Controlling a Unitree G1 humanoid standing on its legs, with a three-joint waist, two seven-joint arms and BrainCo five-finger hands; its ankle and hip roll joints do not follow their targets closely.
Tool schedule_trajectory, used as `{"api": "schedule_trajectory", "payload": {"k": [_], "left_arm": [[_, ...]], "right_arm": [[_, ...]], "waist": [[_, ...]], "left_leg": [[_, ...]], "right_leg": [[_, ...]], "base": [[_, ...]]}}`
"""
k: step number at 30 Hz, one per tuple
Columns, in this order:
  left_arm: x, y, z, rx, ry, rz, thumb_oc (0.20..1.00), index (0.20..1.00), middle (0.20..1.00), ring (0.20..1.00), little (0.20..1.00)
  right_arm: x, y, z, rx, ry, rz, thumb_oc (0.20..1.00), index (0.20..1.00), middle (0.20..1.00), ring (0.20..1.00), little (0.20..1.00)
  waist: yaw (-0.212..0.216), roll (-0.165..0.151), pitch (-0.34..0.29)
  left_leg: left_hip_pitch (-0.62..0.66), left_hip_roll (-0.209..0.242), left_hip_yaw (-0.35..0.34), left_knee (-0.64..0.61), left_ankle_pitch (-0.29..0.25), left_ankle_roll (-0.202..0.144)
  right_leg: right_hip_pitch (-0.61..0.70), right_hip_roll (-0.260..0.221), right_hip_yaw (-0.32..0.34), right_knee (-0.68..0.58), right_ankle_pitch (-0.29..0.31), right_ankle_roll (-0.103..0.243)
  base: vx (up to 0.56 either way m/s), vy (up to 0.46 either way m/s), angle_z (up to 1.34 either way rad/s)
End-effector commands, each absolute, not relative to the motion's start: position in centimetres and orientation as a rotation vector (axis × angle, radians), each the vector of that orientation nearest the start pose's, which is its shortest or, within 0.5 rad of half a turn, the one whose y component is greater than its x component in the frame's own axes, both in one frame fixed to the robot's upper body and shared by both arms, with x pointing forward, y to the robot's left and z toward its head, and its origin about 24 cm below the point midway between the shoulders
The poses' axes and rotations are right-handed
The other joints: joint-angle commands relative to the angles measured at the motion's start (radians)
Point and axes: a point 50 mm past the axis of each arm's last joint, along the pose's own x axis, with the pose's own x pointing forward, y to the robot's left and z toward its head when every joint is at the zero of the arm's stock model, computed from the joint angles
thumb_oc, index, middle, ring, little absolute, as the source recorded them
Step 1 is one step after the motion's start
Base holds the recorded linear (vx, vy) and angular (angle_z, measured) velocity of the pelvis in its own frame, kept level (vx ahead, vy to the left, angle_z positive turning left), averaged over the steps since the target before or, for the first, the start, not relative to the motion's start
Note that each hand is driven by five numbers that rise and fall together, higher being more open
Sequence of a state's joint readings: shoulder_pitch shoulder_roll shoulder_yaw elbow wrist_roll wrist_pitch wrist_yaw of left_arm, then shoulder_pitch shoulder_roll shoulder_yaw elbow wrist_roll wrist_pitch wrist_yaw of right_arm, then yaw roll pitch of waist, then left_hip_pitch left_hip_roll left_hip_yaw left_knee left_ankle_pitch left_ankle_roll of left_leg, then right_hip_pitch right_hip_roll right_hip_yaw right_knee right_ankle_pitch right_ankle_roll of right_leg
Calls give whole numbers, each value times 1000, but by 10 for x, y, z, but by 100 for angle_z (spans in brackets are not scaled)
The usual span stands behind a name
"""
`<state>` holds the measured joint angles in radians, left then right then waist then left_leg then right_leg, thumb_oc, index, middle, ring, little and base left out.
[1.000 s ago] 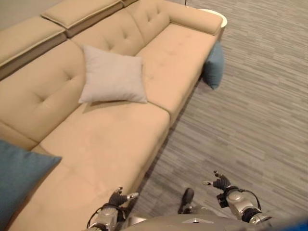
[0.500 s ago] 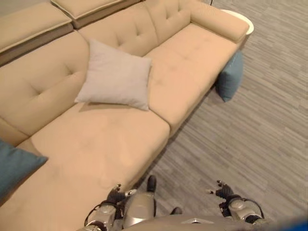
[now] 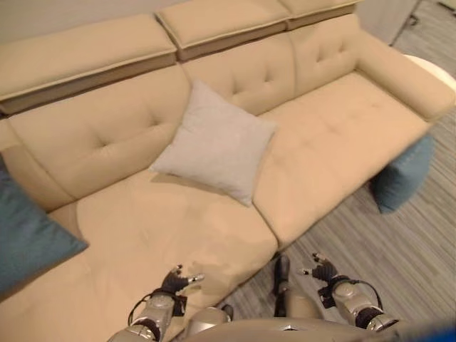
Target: Pick up all the scattered cushions and arrange them neatly on the sofa.
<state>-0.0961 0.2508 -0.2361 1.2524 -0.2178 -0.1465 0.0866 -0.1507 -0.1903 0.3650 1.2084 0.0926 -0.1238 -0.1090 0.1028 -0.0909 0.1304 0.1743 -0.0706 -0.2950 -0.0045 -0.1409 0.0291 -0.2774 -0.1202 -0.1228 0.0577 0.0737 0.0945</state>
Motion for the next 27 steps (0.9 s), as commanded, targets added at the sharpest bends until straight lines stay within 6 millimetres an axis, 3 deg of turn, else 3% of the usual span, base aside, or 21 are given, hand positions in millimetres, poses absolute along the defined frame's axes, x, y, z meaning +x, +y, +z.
{"api": "schedule_trajectory", "payload": {"k": [1, 2, 3, 5, 6, 7, 8, 11, 12, 13, 14, 15, 19, 21, 22, 23, 25, 27], "left_arm": [[151, 229, -141, 227, 942, 134, 1000, 1000, 1000, 1000, 1000], [150, 227, -142, 218, 943, 126, 1000, 1000, 1000, 1000, 1000], [150, 227, -142, 218, 942, 126, 1000, 1000, 1000, 1000, 1000], [155, 225, -140, 200, 928, 131, 1000, 1000, 1000, 1000, 1000], [155, 226, -140, 200, 928, 131, 1000, 1000, 1000, 1000, 1000], [158, 224, -139, 190, 922, 135, 1000, 1000, 1000, 1000, 1000], [158, 225, -139, 190, 922, 135, 1000, 1000, 1000, 1000, 1000], [161, 218, -139, 208, 916, 92, 1000, 1000, 1000, 1000, 1000], [161, 215, -140, 220, 918, 73, 1000, 1000, 1000, 1000, 1000], [161, 215, -140, 220, 918, 73, 1000, 1000, 1000, 1000, 1000], [161, 214, -140, 222, 918, 64, 1000, 1000, 1000, 1000, 1000], [153, 222, -141, 212, 928, 98, 1000, 1000, 1000, 1000, 1000], [152, 224, -141, 202, 925, 107, 1000, 1000, 1000, 1000, 1000], [156, 227, -138, 206, 902, 116, 1000, 1000, 1000, 1000, 1000], [163, 230, -133, 213, 870, 125, 1000, 1000, 1000, 1000, 1000], [163, 230, -133, 213, 869, 125, 1000, 1000, 1000, 1000, 1000], [175, 228, -126, 217, 808, 110, 1000, 1000, 1000, 1000, 1000], [176, 228, -126, 215, 799, 112, 1000, 1000, 1000, 1000, 1000]], "right_arm": [[173, -197, -137, -373, 888, 52, 1000, 1000, 1000, 1000, 1000], [170, -202, -137, -374, 892, 33, 1000, 1000, 1000, 1000, 1000], [171, -202, -137, -374, 891, 33, 1000, 1000, 1000, 1000, 1000], [174, -205, -135, -362, 871, 8, 1000, 1000, 1000, 1000, 1000], [174, -205, -135, -361, 871, 8, 1000, 1000, 1000, 1000, 1000], [177, -207, -133, -355, 863, -7, 1000, 1000, 1000, 1000, 1000], [177, -207, -133, -355, 863, -7, 1000, 1000, 1000, 1000, 1000], [177, -211, -132, -339, 867, -35, 1000, 1000, 1000, 1000, 1000], [175, -212, -133, -329, 870, -46, 1000, 1000, 1000, 1000, 1000], [175, -212, -133, -329, 870, -46, 1000, 1000, 1000, 1000, 1000], [174, -211, -134, -325, 876, -46, 1000, 1000, 1000, 1000, 1000], [179, -199, -133, -337, 858, 4, 1000, 1000, 1000, 1000, 1000], [183, -197, -132, -342, 845, 15, 1000, 1000, 1000, 1000, 1000], [190, -194, -128, -333, 815, 14, 1000, 1000, 1000, 1000, 1000], [195, -191, -125, -330, 790, 18, 1000, 1000, 1000, 1000, 1000], [195, -191, -124, -330, 790, 18, 1000, 1000, 1000, 1000, 1000], [203, -191, -119, -335, 749, 19, 1000, 1000, 1000, 1000, 1000], [205, -191, -117, -337, 739, 16, 1000, 1000, 1000, 1000, 1000]], "waist": [[7, -11, -1], [10, -8, -13], [7, -11, -15], [8, -20, -8], [5, -23, -11], [10, -27, -7], [9, -27, -7], [-8, -33, -9], [-29, -27, -19], [-30, -27, -19], [-42, -23, -26], [-22, -30, -30], [-8, -24, -27], [-11, -17, -17], [-17, -9, -11], [-17, -9, -14], [-33, -4, -15], [-33, -3, -13]], "left_leg": [[-115, 8, -21, 121, 30, -47], [-114, 29, -24, 141, 41, -70], [-118, 26, -27, 140, 45, -69], [-172, 68, 65, 222, 64, -101], [-176, 65, 63, 221, 68, -100], [-208, 87, 136, 242, 73, -104], [-209, 87, 135, 243, 73, -104], [-264, 99, 297, 188, 68, -93], [-282, 105, 409, 127, 90, -82], [-282, 105, 409, 126, 90, -82], [-289, 101, 483, 96, 113, -79], [-255, 71, 421, 58, 97, -70], [-234, 59, 414, 40, 93, -51], [-217, 58, 399, 20, 97, -41], [-206, 57, 377, 8, 100, -33], [-209, 57, 376, 8, 101, -33], [-192, 48, 329, -10, 104, -33], [-187, 50, 324, -14, 104, -35]], "right_leg": [[136, 4, -34, 4, -13, 61], [168, 14, -73, -13, -27, 49], [166, 11, -75, -14, -26, 50], [222, 19, -134, -43, -49, 30], [218, 16, -136, -44, -48, 30], [250, 20, -181, -58, -67, 19], [250, 20, -182, -59, -67, 19], [286, 13, -257, -88, -81, 22], [300, 16, -305, -104, -83, 27], [299, 16, -305, -104, -83, 27], [300, 20, -333, -104, -84, 31], [295, 9, -317, -50, -87, 40], [271, -19, -322, 46, -86, 58], [233, -39, -302, 138, -78, 73], [199, -45, -256, 194, -69, 81], [197, -45, -257, 192, -66, 81], [178, -21, -137, 110, -77, 68], [185, -28, -134, 79, -66, 68]], "base": [[247, -148, 99], [241, -144, 54], [186, -174, 15], [125, -215, 41], [136, -255, 108], [55, -112, 95], [72, -149, 82], [37, -67, 98], [29, -30, 129], [68, 9, 168], [187, 166, 85], [187, 166, 66], [71, 163, -24], [49, 151, -2], [34, 92, 12], [43, 72, 24], [75, 14, 31], [61, -31, 33]]}}
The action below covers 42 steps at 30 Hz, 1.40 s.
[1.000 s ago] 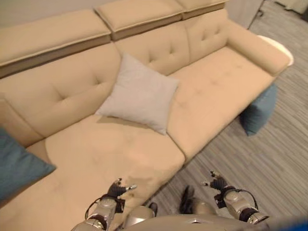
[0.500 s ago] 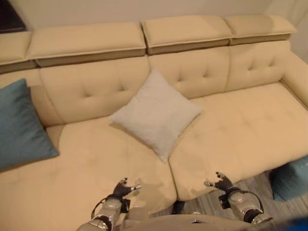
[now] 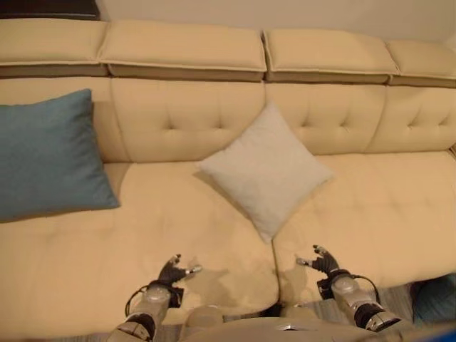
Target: Pick up all the scattered cushions and arrange them neatly on the sofa.
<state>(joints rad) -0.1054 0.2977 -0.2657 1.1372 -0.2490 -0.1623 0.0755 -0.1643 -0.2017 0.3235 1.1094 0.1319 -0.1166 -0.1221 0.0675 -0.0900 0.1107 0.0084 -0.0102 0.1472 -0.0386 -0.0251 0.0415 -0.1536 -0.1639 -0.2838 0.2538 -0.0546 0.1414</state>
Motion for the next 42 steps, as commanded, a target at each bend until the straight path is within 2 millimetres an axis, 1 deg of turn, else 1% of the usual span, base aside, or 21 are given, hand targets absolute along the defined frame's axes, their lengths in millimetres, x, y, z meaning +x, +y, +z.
{"api": "schedule_trajectory", "payload": {"k": [1, 4, 11, 17, 18, 19, 22, 23, 24, 25, 26, 27, 28, 29, 30, 31, 32, 33, 34, 35, 42], "left_arm": [[180, 227, -123, 216, 778, 111, 1000, 1000, 1000, 1000, 1000], [190, 223, -117, 209, 726, 104, 1000, 1000, 1000, 1000, 1000], [216, 205, -91, 105, 540, 96, 1000, 1000, 1000, 1000, 1000], [250, 180, -59, -7, 370, 91, 1000, 1000, 1000, 1000, 1000], [269, 166, -43, -28, 301, 81, 1000, 1000, 1000, 1000, 1000], [269, 166, -42, -28, 300, 81, 1000, 1000, 1000, 1000, 1000], [298, 145, -15, -48, 206, 60, 1000, 1000, 1000, 1000, 1000], [306, 141, -7, -52, 181, 60, 1000, 1000, 1000, 1000, 1000], [321, 135, 10, -41, 130, 66, 1000, 1000, 1000, 1000, 1000], [321, 135, 10, -41, 130, 66, 1000, 1000, 1000, 1000, 1000], [328, 130, 17, -54, 115, 74, 1000, 1000, 1000, 1000, 1000], [340, 122, 33, -67, 73, 81, 1000, 1000, 1000, 1000, 1000], [341, 122, 34, -68, 71, 82, 1000, 1000, 1000, 1000, 1000], [352, 115, 48, -72, 40, 91, 1000, 1000, 1000, 1000, 1000], [357, 113, 56, -73, 23, 97, 1000, 1000, 1000, 1000, 1000], [357, 113, 56, -74, 21, 98, 1000, 1000, 1000, 1000, 1000], [366, 107, 72, -68, -16, 111, 1000, 1000, 1000, 1000, 1000], [366, 107, 72, -68, -17, 111, 1000, 1000, 1000, 1000, 1000], [370, 104, 80, -67, -39, 113, 1000, 1000, 1000, 1000, 1000], [377, 96, 95, -91, -68, 107, 1000, 1000, 1000, 1000, 1000], [388, 79, 125, -115, -123, 81, 1000, 1000, 1000, 1000, 1000]], "right_arm": [[208, -191, -114, -343, 719, 16, 1000, 1000, 1000, 1000, 1000], [212, -191, -111, -348, 694, 13, 1000, 1000, 1000, 1000, 1000], [230, -195, -88, -389, 547, 0, 1000, 1000, 1000, 1000, 1000], [261, -201, -52, -454, 368, -36, 1000, 1000, 1000, 1000, 1000], [282, -198, -28, -464, 264, -57, 1000, 1000, 1000, 1000, 1000], [283, -198, -28, -464, 263, -58, 1000, 1000, 1000, 1000, 1000], [315, -193, 8, -483, 133, -84, 1000, 1000, 1000, 1000, 1000], [326, -194, 25, -501, 84, -100, 1000, 1000, 1000, 1000, 1000], [347, -197, 57, -533, -7, -137, 1000, 1000, 1000, 1000, 1000], [347, -197, 57, -533, -7, -136, 1000, 1000, 1000, 1000, 1000], [357, -200, 72, -541, -43, -167, 1000, 1000, 1000, 1000, 1000], [376, -203, 110, -568, -132, -223, 1000, 1000, 1000, 1000, 1000], [376, -203, 111, -568, -134, -223, 1000, 1000, 1000, 1000, 1000], [391, -203, 147, -602, -213, -277, 1000, 1000, 1000, 1000, 1000], [396, -202, 164, -614, -255, -296, 1000, 1000, 1000, 1000, 1000], [396, -202, 164, -615, -256, -296, 1000, 1000, 1000, 1000, 1000], [403, -204, 197, -662, -334, -362, 1000, 1000, 1000, 1000, 1000], [403, -204, 198, -662, -335, -362, 1000, 1000, 1000, 1000, 1000], [405, -205, 212, -670, -371, -388, 1000, 1000, 1000, 1000, 1000], [409, -211, 250, -674, -427, -437, 1000, 1000, 1000, 1000, 1000], [412, -215, 302, -765, -481, -497, 1000, 1000, 1000, 1000, 1000]], "waist": [[0, -3, 6], [-16, -3, 16], [-16, -11, 2], [-25, -19, 57], [-29, -23, 89], [-29, -23, 90], [-38, -25, 137], [-40, -26, 147], [-43, -26, 167], [-44, -26, 167], [-46, -27, 173], [-45, -28, 188], [-46, -28, 188], [-44, -29, 201], [-45, -30, 204], [-45, -29, 205], [-47, -29, 213], [-49, -29, 211], [-47, -26, 218], [-46, -20, 231], [-48, -14, 257]], "left_leg": [[-21, -9, -123, 16, -11, -50], [-16, -16, -150, 25, -19, -52], [-20, -2, -152, 9, -11, -79], [-72, 24, -172, 12, 9, -102], [-103, 32, -176, 13, 24, -112], [-104, 32, -177, 13, 24, -112], [-172, 39, -183, 15, 50, -126], [-192, 39, -185, 13, 58, -129], [-227, 43, -188, 12, 72, -135], [-228, 43, -188, 12, 73, -135], [-244, 47, -189, 9, 79, -139], [-274, 51, -193, 2, 94, -147], [-277, 51, -193, 2, 95, -147], [-299, 60, -192, -11, 106, -154], [-314, 61, -194, -13, 115, -157], [-313, 63, -193, -13, 112, -158], [-335, 68, -196, -24, 121, -162], [-340, 66, -197, -24, 123, -161], [-348, 68, -197, -26, 127, -164], [-382, 70, -201, -36, 141, -173], [-457, 72, -203, -49, 159, -183]], "right_leg": [[53, 10, 48, -150, 76, 26], [41, 5, 114, -188, 105, 38], [97, 19, 60, -276, 106, 36], [68, 31, 20, -272, 89, 15], [39, 37, 8, -269, 89, 10], [38, 37, 7, -268, 89, 10], [-28, 38, -4, -254, 97, 4], [-52, 41, -7, -250, 100, 3], [-93, 43, -10, -238, 105, 1], [-94, 43, -11, -238, 105, 1], [-111, 44, -12, -234, 106, 1], [-150, 45, -17, -225, 112, 0], [-152, 45, -17, -224, 111, 0], [-187, 46, -16, -212, 112, -1], [-207, 46, -17, -208, 116, -1], [-208, 47, -16, -205, 112, -1], [-244, 47, -14, -189, 110, -2], [-247, 45, -15, -190, 113, -2], [-260, 47, -14, -182, 108, -2], [-299, 42, -15, -166, 106, -2], [-396, 40, -7, -139, 107, 3]], "base": [[48, -42, 20], [73, -59, 23], [51, -85, 17], [-60, -118, 15], [-126, -115, 10], [-153, -100, 16], [-142, -62, 8], [-161, -66, 0], [-93, -45, 0], [-84, -48, 0], [-58, -45, 9], [-59, -46, 11], [-60, -60, 6], [-26, -38, 0], [-20, -41, -2], [0, 0, 0], [0, 0, 0], [0, 0, 0], [-6, -18, 4], [0, -21, 5], [0, 0, 0]]}}
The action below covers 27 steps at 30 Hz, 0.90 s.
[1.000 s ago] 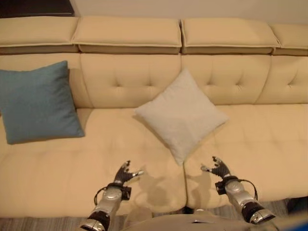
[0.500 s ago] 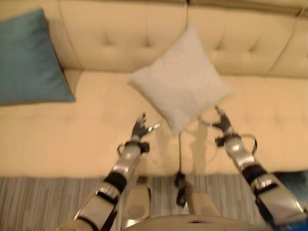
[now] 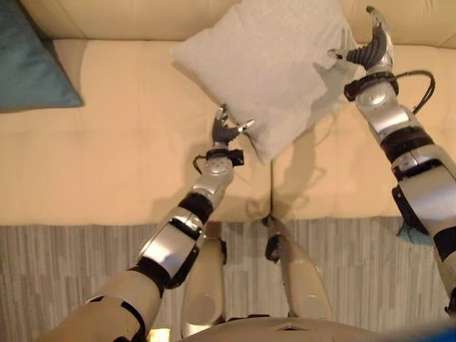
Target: Pick up all the scattered cushions and arrange them neatly on the sofa.
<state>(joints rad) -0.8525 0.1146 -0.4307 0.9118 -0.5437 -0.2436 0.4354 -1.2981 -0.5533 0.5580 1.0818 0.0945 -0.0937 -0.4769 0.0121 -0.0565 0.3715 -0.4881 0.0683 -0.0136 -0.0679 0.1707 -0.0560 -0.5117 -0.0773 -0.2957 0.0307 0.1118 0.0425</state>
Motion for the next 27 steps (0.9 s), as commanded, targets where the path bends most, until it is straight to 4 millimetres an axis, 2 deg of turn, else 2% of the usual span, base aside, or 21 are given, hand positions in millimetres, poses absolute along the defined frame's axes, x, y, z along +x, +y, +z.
{"api": "schedule_trajectory", "payload": {"k": [1, 7, 9, 10, 13, 16, 17, 20, 25, 26, 27], "left_arm": [[389, 79, 125, -116, -124, 81, 1000, 1000, 1000, 1000, 1000], [391, 60, 150, -179, -185, 34, 1000, 1000, 1000, 1000, 1000], [392, 55, 160, -229, -202, 27, 1000, 1000, 1000, 1000, 1000], [392, 48, 172, -317, -223, 9, 1000, 1000, 1000, 1000, 1000], [391, 40, 180, -356, -236, -17, 1000, 1000, 1000, 1000, 1000], [391, 35, 185, -357, -245, -36, 1000, 1000, 1000, 1000, 1000], [392, 36, 190, -367, -251, -34, 1000, 1000, 1000, 1000, 1000], [392, 28, 192, -398, -240, -52, 1000, 1000, 1000, 1000, 1000], [393, 19, 201, -405, -238, -61, 1000, 1000, 1000, 1000, 1000], [393, 20, 201, -405, -238, -60, 1000, 1000, 1000, 1000, 1000], [393, 19, 202, -398, -241, -57, 1000, 1000, 1000, 1000, 1000]], "right_arm": [[412, -215, 303, -766, -482, -497, 1000, 1000, 1000, 1000, 1000], [407, -232, 336, -952, -474, -575, 1000, 1000, 1000, 1000, 1000], [405, -231, 349, -1032, -481, -590, 1000, 1000, 1000, 1000, 1000], [403, -228, 362, -1121, -495, -588, 1000, 1000, 1000, 1000, 1000], [401, -232, 366, -1161, -478, -605, 1000, 1000, 1000, 1000, 1000], [402, -226, 371, -1199, -485, -590, 1000, 1000, 1000, 1000, 1000], [403, -212, 375, -1212, -513, -553, 1000, 1000, 1000, 1000, 1000], [407, -204, 370, -1202, -507, -522, 1000, 1000, 1000, 1000, 1000], [416, -154, 351, -1129, -564, -351, 1000, 1000, 1000, 1000, 1000], [416, -154, 351, -1129, -564, -351, 1000, 1000, 1000, 1000, 1000], [416, -145, 347, -1103, -575, -317, 1000, 1000, 1000, 1000, 1000]], "waist": [[6, -46, -4], [11, -35, 22], [6, -38, 27], [1, -44, 33], [2, -42, 43], [-3, -48, 47], [-11, -59, 53], [-13, -61, 61], [-28, -71, 71], [-28, -71, 71], [-31, -73, 73]], "left_leg": [[39, -7, -42, -19, -37, -86], [-16, -10, -54, -19, -22, -92], [-30, -8, -53, -19, -20, -96], [-45, -8, -49, -19, -17, -99], [-58, -7, -53, -19, -12, -103], [-73, -6, -49, -19, -10, -105], [-86, -3, -45, -19, -7, -108], [-109, -2, -44, -19, -2, -113], [-137, 6, -37, -19, 2, -116], [-137, 6, -37, -19, 2, -116], [-141, 7, -37, -19, 4, -117]], "right_leg": [[-40, -47, 5, 85, -59, 102], [-117, -59, 7, 138, -69, 101], [-137, -61, 10, 148, -71, 102], [-157, -61, 14, 158, -73, 102], [-176, -63, 17, 166, -75, 102], [-194, -62, 19, 171, -73, 102], [-210, -59, 24, 172, -69, 104], [-240, -56, 30, 174, -63, 107], [-284, -46, 46, 171, -48, 111], [-285, -46, 46, 171, -48, 111], [-290, -45, 48, 172, -46, 112]], "base": [[0, 0, 0], [4, -8, 2], [18, -18, 6], [12, -22, 5], [6, -9, 2], [6, -14, 3], [16, -18, 3], [16, -24, -6], [6, -11, -4], [3, -20, -6], [2, -15, -4]]}}
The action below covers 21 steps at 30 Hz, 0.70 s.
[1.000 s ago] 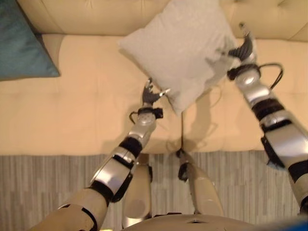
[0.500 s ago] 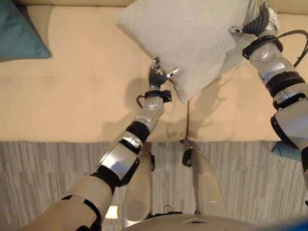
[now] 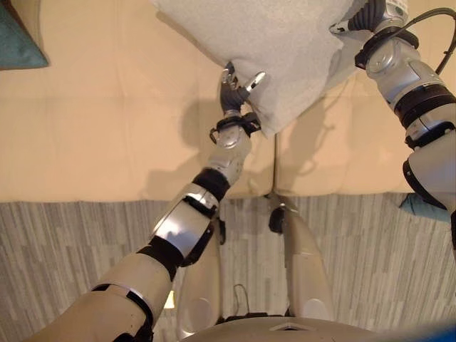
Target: Pick up all the scattered cushions and arrange them neatly on the sofa.
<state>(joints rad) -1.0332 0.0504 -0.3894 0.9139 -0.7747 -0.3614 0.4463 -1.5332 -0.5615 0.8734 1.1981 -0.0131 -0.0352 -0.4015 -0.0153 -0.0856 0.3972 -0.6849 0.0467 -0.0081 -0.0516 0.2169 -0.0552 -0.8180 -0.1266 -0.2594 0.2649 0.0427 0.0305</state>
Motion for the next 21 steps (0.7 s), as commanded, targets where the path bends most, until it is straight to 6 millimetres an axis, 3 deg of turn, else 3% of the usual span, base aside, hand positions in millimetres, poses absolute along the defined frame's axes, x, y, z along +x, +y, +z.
{"api": "schedule_trajectory", "payload": {"k": [1, 2, 3, 4, 5, 7, 10, 18, 21], "left_arm": [[394, 20, 203, -393, -240, -51, 1000, 1000, 1000, 1000, 1000], [395, 21, 206, -390, -245, -41, 780, 780, 780, 780, 780], [395, 21, 207, -401, -246, -37, 598, 598, 598, 598, 598], [396, 20, 207, -413, -240, -31, 200, 200, 200, 200, 200], [396, 20, 207, -413, -240, -31, 200, 200, 200, 200, 200], [398, 25, 211, -453, -240, -7, 200, 200, 200, 200, 200], [399, 34, 216, -477, -268, 17, 200, 200, 200, 200, 200], [399, 56, 234, -532, -362, 67, 200, 200, 200, 200, 200], [392, 59, 257, -525, -479, 45, 200, 200, 200, 200, 200]], "right_arm": [[417, -134, 342, -1087, -590, -281, 1000, 1000, 1000, 1000, 1000], [416, -109, 337, -1052, -627, -199, 1000, 1000, 1000, 1000, 1000], [415, -102, 333, -1018, -637, -170, 504, 504, 504, 504, 504], [414, -97, 331, -981, -642, -152, 200, 200, 200, 200, 200], [414, -97, 331, -981, -642, -152, 200, 200, 200, 200, 200], [410, -74, 329, -923, -683, -79, 200, 200, 200, 200, 200], [406, -65, 328, -884, -715, -49, 200, 200, 200, 200, 200], [398, -68, 337, -772, -775, -57, 200, 200, 200, 200, 200], [390, -69, 341, -666, -828, -57, 200, 200, 200, 200, 200]], "waist": [[-4, -44, 50], [-8, -43, 55], [-10, -44, 55], [-11, -41, 56], [-11, -41, 56], [-14, -40, 60], [-13, -33, 62], [-15, -4, 55], [-16, 8, 53]], "left_leg": [[53, 30, -43, -36, -41, -118], [49, 31, -44, -36, -41, -117], [47, 32, -44, -36, -40, -117], [46, 34, -44, -36, -41, -117], [46, 34, -44, -36, -41, -117], [46, 35, -40, -36, -41, -116], [52, 33, -37, -36, -43, -116], [88, 30, -26, -36, -48, -124], [116, 28, -26, -36, -59, -120]], "right_leg": [[7, 4, 14, -57, 23, 124], [-6, 5, 19, -48, 23, 124], [-14, 3, 19, -42, 22, 123], [-16, 2, 20, -42, 21, 123], [-16, 1, 20, -42, 21, 123], [-21, 3, 25, -43, 22, 123], [-17, 5, 27, -50, 26, 123], [19, -4, 19, -59, 24, 126], [40, -6, 20, -64, 26, 127]], "base": [[-7, -17, -3], [0, 0, 0], [-16, -5, -4], [0, 0, 0], [0, 0, 0], [0, 0, 0], [-17, 17, -7], [-13, -7, -3], [0, 0, 0]]}}
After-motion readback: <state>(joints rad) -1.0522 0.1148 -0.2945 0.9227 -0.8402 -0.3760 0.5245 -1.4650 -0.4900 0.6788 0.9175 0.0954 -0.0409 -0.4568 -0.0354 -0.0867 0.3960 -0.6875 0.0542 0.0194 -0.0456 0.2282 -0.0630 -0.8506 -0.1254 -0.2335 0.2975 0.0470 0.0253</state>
